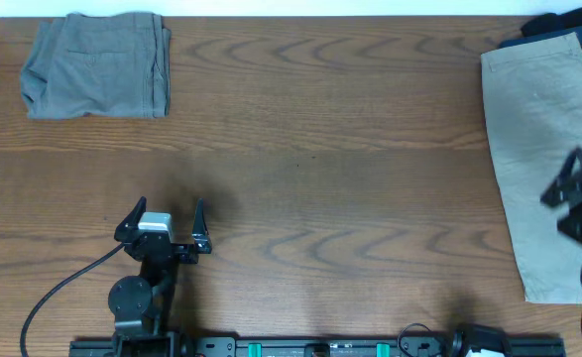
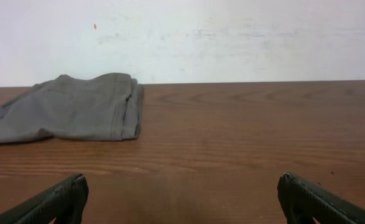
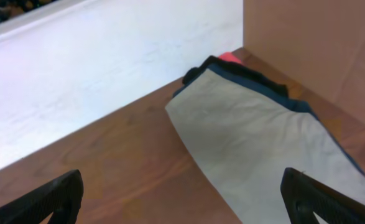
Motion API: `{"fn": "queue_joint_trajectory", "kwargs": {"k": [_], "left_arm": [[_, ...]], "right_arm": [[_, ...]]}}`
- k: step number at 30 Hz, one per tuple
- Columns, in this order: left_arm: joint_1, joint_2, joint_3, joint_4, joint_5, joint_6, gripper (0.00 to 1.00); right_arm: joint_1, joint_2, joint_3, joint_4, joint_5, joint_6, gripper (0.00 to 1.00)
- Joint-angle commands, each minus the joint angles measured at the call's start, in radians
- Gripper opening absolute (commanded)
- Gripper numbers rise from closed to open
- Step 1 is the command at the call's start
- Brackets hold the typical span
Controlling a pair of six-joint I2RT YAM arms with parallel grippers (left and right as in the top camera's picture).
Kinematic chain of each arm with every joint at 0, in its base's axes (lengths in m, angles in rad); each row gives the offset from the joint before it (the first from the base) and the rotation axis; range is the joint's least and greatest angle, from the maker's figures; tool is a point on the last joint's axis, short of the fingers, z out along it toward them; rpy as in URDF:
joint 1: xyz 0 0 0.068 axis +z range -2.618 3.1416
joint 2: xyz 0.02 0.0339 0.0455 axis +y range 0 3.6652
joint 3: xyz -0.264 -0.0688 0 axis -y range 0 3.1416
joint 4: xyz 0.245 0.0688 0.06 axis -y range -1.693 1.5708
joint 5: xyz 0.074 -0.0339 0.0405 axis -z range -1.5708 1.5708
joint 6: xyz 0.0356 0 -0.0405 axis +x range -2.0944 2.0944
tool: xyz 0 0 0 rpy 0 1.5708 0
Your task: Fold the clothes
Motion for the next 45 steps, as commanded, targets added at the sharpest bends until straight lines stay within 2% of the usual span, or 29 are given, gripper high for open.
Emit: {"fn": "queue_joint_trajectory", "kwargs": {"k": [1, 8, 13, 20, 27, 32, 45], "left_arm": [[0.005, -0.006, -0.017, -0.032, 0.006, 0.006, 0.98], [0.005, -0.006, -0.017, -0.032, 0.006, 0.006, 0.98], [0.005, -0.006, -0.017, -0.032, 0.006, 0.006, 0.98], [0.005, -0.006, -0.017, -0.032, 0.006, 0.006, 0.98], [0.005, -0.006, -0.017, -0.032, 0.006, 0.006, 0.98], [0.005, -0.006, -0.017, -0.032, 0.006, 0.006, 0.98], [0.005, -0.006, -0.017, -0.032, 0.006, 0.006, 0.98]], "right_arm": [[0.034, -0.06, -0.01, -0.034, 0.03, -0.064, 0.99], [0.126, -0.211, -0.167, 0.031, -0.049, -0.024, 0.99], [0.162, -0.337, -0.398, 0.197, -0.065, -0.009, 0.99], [0.181, -0.516, -0.742, 0.43, -0.068, 0.118, 0.99], [0.232, -0.646, -1.029, 0.669, -0.068, 0.166, 0.99], [0.254, -0.702, -1.176, 0.81, -0.079, 0.164, 0.99], [0.228, -0.742, -1.388, 0.979, -0.082, 0.164, 0.99]]}}
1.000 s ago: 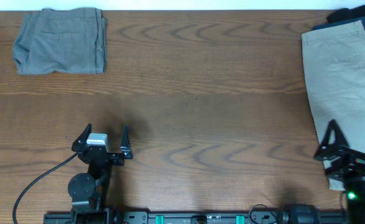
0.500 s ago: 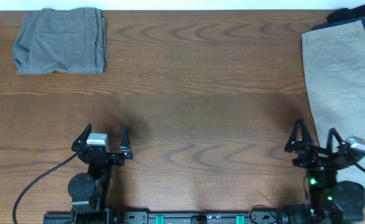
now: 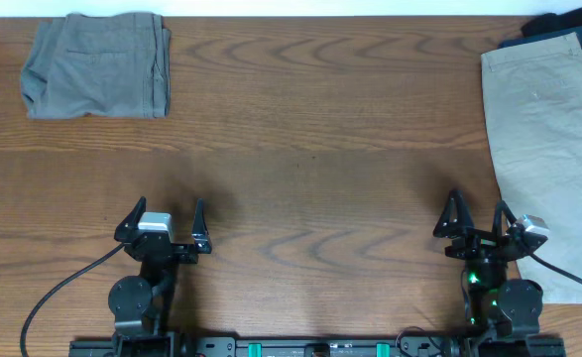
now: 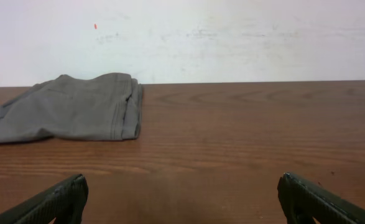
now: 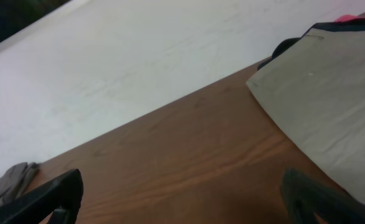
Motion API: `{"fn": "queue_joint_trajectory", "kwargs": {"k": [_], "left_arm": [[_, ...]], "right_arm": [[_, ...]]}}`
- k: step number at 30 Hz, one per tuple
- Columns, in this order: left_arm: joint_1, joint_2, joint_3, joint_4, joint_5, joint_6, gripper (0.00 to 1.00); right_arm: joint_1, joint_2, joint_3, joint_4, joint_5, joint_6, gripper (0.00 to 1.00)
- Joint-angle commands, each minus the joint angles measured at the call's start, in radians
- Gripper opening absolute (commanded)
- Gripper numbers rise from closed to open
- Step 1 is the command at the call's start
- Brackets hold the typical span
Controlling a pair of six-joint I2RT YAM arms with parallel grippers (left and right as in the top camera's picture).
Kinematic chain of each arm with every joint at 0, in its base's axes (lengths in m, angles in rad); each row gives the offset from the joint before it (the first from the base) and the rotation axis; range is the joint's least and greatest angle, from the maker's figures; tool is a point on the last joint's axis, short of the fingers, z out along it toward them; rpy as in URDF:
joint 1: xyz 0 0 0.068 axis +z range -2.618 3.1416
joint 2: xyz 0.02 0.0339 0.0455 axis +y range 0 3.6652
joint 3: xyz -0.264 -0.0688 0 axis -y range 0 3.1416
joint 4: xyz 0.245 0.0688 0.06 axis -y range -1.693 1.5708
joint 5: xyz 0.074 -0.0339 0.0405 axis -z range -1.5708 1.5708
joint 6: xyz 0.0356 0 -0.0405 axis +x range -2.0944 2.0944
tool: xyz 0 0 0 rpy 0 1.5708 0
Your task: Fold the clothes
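Observation:
Folded grey shorts (image 3: pixel 97 65) lie at the table's far left corner, also in the left wrist view (image 4: pixel 67 116). Beige shorts (image 3: pixel 546 149) lie flat along the right side on top of a dark garment pile (image 3: pixel 568 25); the right wrist view shows the beige shorts (image 5: pixel 328 102) too. My left gripper (image 3: pixel 165 218) rests open near the front left, nothing between its fingers (image 4: pixel 55 202). My right gripper (image 3: pixel 477 220) sits open near the front right, just left of the beige shorts, empty.
The brown wooden table (image 3: pixel 320 149) spans the whole view. A white wall (image 4: pixel 182 37) rises behind its far edge. A black cable (image 3: pixel 62 288) trails from the left arm's base. The arm mounting rail (image 3: pixel 310 347) runs along the front edge.
My right gripper has moved from over the beige shorts at the right edge to the front right of the table, left of the shorts. It stays open. The left arm has not moved.

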Motion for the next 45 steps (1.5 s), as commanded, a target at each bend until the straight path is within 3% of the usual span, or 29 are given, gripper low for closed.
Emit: {"fn": "queue_joint_trajectory", "kwargs": {"k": [1, 21, 28, 33, 45], "left_arm": [[0.005, -0.006, -0.017, -0.032, 0.007, 0.006, 0.98], [0.005, -0.006, -0.017, -0.032, 0.007, 0.006, 0.98], [0.005, -0.006, -0.017, -0.032, 0.007, 0.006, 0.98], [0.005, -0.006, -0.017, -0.032, 0.007, 0.006, 0.98], [0.005, -0.006, -0.017, -0.032, 0.007, 0.006, 0.98]], "right_arm": [[-0.013, -0.01, -0.037, 0.031, -0.004, 0.01, 0.99], [-0.108, -0.01, -0.079, 0.093, 0.05, -0.057, 0.99], [-0.108, -0.01, -0.079, 0.064, 0.061, -0.412, 0.99], [-0.108, -0.01, -0.079, 0.065, 0.063, -0.537, 0.99], [-0.108, -0.01, -0.08, 0.05, -0.072, -0.506, 0.99]]}}
